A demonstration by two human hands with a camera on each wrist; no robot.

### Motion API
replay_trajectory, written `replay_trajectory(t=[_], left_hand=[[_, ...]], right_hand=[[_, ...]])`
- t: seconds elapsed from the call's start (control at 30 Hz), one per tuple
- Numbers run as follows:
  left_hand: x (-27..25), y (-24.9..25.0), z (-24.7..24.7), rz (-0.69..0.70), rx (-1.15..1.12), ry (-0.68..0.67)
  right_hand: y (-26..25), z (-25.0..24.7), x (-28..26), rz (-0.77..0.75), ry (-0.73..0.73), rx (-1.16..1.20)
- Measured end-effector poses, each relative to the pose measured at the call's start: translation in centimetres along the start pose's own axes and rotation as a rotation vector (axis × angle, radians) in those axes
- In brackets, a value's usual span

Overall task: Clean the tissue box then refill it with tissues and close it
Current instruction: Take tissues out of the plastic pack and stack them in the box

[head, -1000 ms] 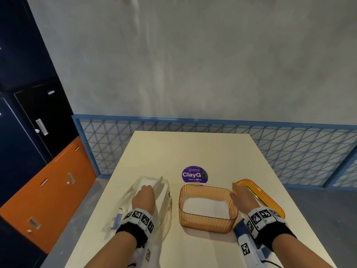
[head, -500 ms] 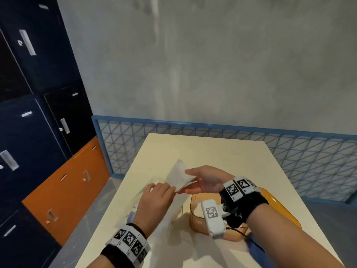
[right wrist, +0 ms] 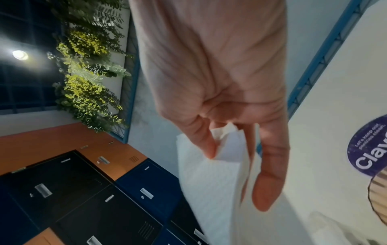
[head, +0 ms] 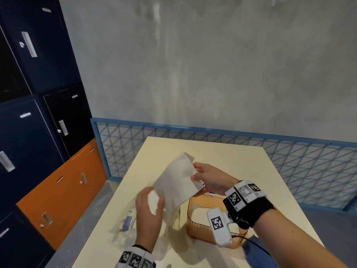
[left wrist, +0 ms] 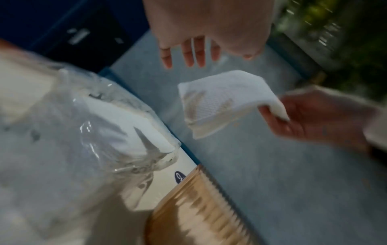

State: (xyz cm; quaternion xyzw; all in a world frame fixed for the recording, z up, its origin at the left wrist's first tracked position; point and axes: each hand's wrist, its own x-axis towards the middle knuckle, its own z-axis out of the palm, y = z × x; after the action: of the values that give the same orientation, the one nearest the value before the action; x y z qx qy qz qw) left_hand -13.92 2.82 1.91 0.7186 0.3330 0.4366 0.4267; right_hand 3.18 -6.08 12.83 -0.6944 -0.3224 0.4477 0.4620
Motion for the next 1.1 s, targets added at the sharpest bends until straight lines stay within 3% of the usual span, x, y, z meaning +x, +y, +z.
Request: replay_trajectory(t=[0.07,0.1,0.2,0.33,0.57,0.7,0.93,1.1], left_hand=[[1.0,0.4,-0.8,-0.355,-0.277,-0.028],[1.4,0.2,-1.3,-0.469,-0.424,-0.076],[2.9,-0.5,-2.6,-0.638,-0.753,-0.228],[3.8,0.9,-3.6,-0.523,-0.708,-0.404],[4.0,0.6,-4.3,-0.394,-0.499,-0.221],[3.6,0.6,-5.1,-0.345,-0.427,-0.228],[3.4,-1.2,-5.5,-0.335,-0.283,-0.263],[2.9,-1.6,-5.6,-0.316,-0.219,-0.241]], right_hand=[[0.1,-0.3,-0.5,-0.083,-0.022,-0.026],[0.1,-0.4,-0.7,-0.119,-0.029,-0.029],[0.5,-0.6,-0.7,-0.183,-0.041,0.014],[1.6,-0.1,-0.2,-0.215,-0.029,0.122],[4.1,2.2,1.4,-0.212,0.086,0.19],[5.3,2.9,2.3,-0.235,0.195,0.13],[6.5,3.6,4.7,-0.159,0.076,-0.021],[7.6,5.1,5.5,-0.153,0.096,-0.035]])
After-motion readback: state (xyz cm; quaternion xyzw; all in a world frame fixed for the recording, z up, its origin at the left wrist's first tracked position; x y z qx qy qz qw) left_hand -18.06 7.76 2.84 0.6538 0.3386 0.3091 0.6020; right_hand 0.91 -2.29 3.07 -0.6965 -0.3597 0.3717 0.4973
